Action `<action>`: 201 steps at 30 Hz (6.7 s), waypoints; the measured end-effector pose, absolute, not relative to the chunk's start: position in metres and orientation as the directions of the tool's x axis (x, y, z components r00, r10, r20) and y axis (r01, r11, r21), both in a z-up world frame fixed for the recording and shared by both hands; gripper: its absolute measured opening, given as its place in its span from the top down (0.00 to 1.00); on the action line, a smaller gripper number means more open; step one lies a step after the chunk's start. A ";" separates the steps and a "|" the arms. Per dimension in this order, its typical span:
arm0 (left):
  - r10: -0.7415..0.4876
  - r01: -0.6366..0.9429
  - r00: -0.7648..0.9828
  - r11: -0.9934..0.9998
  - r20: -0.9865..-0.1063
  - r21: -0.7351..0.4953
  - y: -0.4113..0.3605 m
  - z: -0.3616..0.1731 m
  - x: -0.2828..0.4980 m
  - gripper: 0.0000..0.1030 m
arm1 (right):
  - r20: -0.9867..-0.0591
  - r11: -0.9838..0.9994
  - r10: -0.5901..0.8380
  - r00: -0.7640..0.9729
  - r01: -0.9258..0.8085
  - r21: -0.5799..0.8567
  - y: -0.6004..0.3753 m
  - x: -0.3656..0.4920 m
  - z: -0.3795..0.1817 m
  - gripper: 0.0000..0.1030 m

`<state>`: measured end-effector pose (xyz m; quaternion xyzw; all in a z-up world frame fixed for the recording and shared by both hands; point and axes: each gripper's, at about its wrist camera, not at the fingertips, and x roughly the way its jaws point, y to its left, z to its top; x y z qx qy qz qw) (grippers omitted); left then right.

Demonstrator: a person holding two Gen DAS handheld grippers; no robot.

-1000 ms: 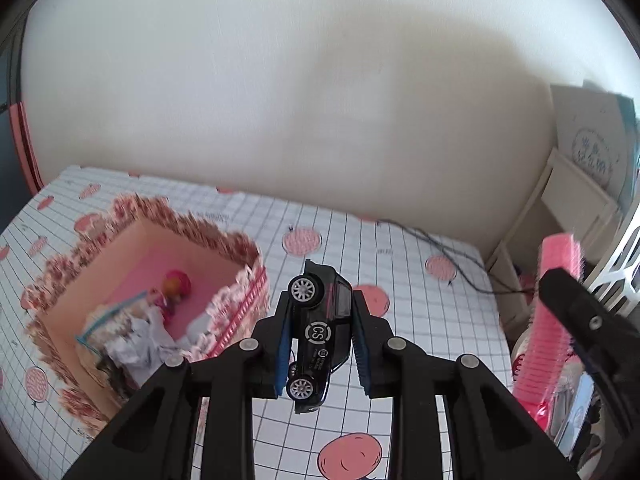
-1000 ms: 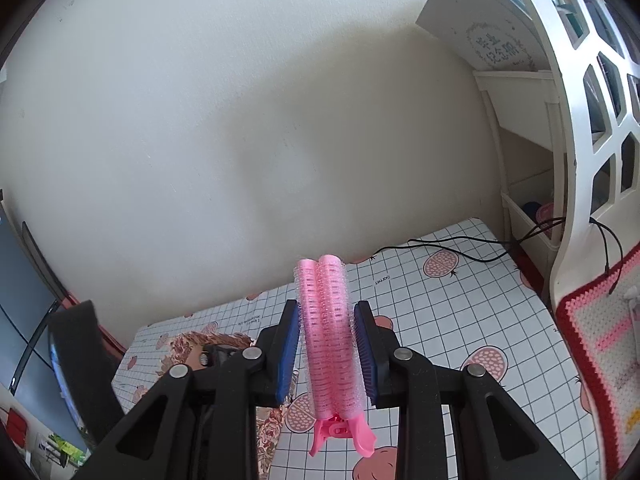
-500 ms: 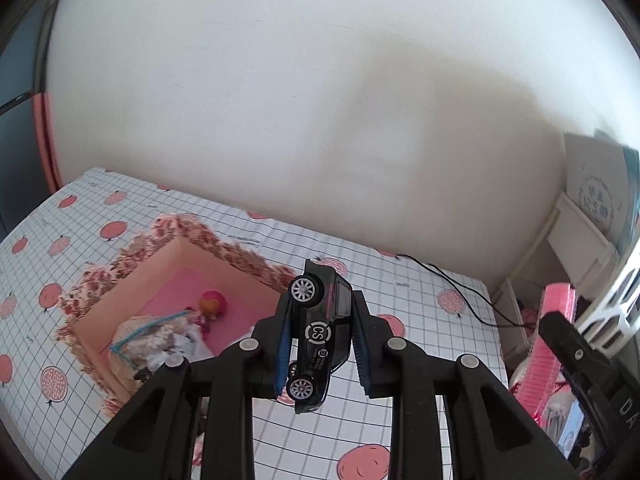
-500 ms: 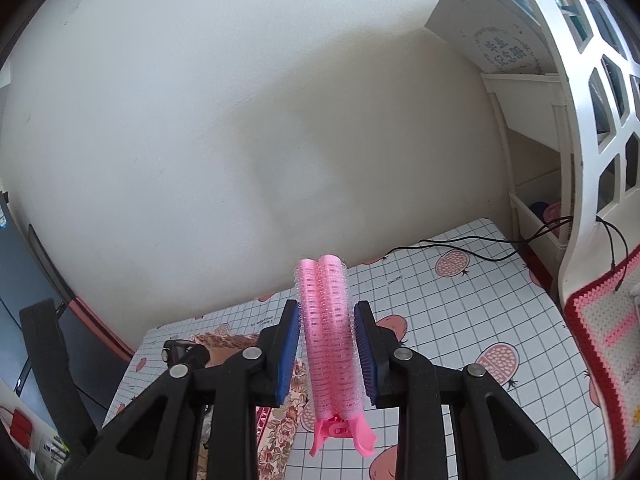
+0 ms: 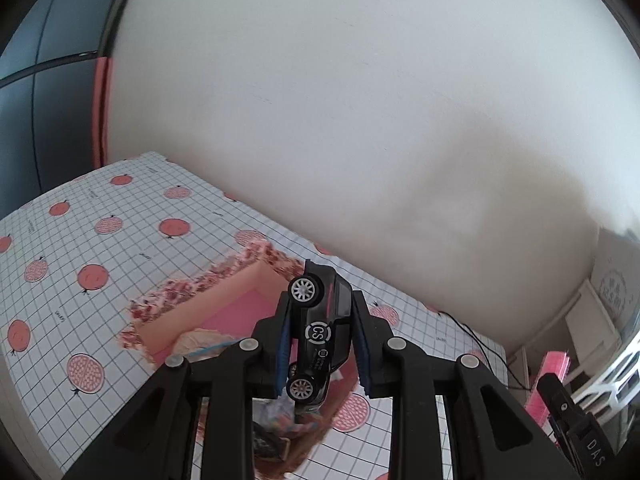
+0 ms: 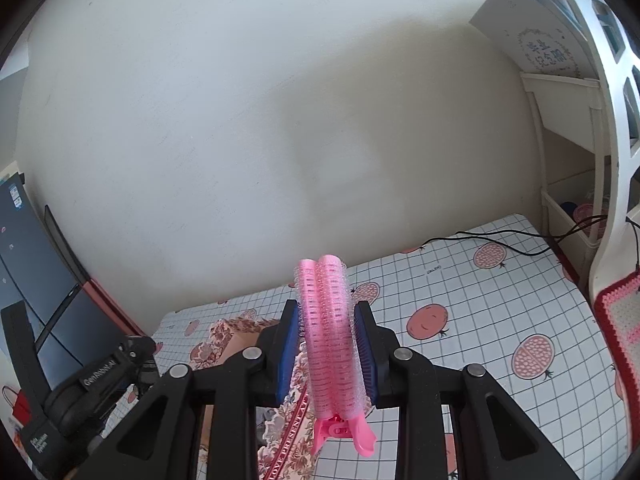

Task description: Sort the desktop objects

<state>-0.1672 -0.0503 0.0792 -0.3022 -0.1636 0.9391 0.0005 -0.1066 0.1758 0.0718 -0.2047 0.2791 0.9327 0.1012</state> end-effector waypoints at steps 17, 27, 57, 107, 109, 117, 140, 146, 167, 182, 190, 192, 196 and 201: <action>0.007 0.247 -0.820 -0.898 -0.572 -0.365 -0.140 0.075 -0.165 0.72 | -0.469 -0.872 -0.043 -0.882 -0.196 0.448 0.105 -0.142 0.067 0.71; -0.016 0.282 -0.826 -0.877 -0.563 -0.389 -0.169 0.073 -0.161 0.73 | -0.469 -0.887 -0.104 -0.877 -0.131 0.442 0.076 -0.159 0.061 0.71; 0.116 0.264 -0.658 -0.889 -0.744 -0.373 -0.140 -0.015 -0.215 0.72 | -0.612 -0.877 -0.192 -0.767 -0.146 0.458 0.064 -0.210 -0.021 0.70; 0.057 0.274 -0.647 -0.913 -0.761 -0.302 -0.141 0.003 -0.211 0.24 | -0.637 -0.903 -0.095 -0.765 -0.204 0.379 0.072 -0.204 -0.006 0.23; 0.041 0.286 -0.641 -0.914 -0.766 -0.289 -0.143 0.002 -0.212 0.22 | -0.641 -0.905 -0.074 -0.764 -0.219 0.365 0.075 -0.204 -0.005 0.16; -0.042 0.348 -0.612 -0.911 -0.789 -0.221 -0.148 -0.002 -0.211 0.05 | -0.646 -0.909 -0.042 -0.762 -0.240 0.341 0.083 -0.200 -0.003 0.00; -0.177 0.323 -0.619 -0.946 -0.765 -0.043 -0.115 0.034 -0.144 0.00 | -0.661 -0.928 0.120 -0.741 -0.320 0.190 0.113 -0.120 0.052 0.00; -0.078 0.194 -0.691 -0.978 -0.719 -0.080 -0.085 0.039 -0.089 0.00 | -0.634 -0.935 0.157 -0.757 -0.321 0.151 0.112 -0.060 0.062 0.00; -0.014 -0.035 -0.768 -0.997 -0.641 0.065 -0.038 0.007 0.010 0.00 | -0.642 -0.931 0.252 -0.724 -0.362 0.043 0.104 0.052 0.005 0.00; 0.009 -0.019 -0.716 -1.000 -0.698 0.007 -0.048 -0.002 0.010 0.00 | -0.599 -0.905 0.301 -0.742 -0.420 0.066 0.106 0.067 0.011 0.00; -0.003 -0.036 -0.728 -0.998 -0.686 0.043 -0.040 0.002 0.013 0.00 | -0.604 -0.914 0.289 -0.743 -0.401 0.055 0.101 0.063 0.010 0.00; -0.007 -0.032 -0.729 -0.998 -0.685 0.045 -0.040 0.003 0.013 0.00 | -0.603 -0.916 0.288 -0.744 -0.398 0.054 0.101 0.064 0.010 0.00; -0.008 -0.036 -0.731 -0.998 -0.682 0.050 -0.039 0.004 0.014 0.00 | -0.608 -0.919 0.285 -0.741 -0.392 0.047 0.098 0.062 0.010 0.00; -0.016 -0.032 -0.735 -0.998 -0.678 0.057 -0.037 0.005 0.015 0.00 | -0.609 -0.919 0.285 -0.740 -0.391 0.046 0.098 0.062 0.009 0.00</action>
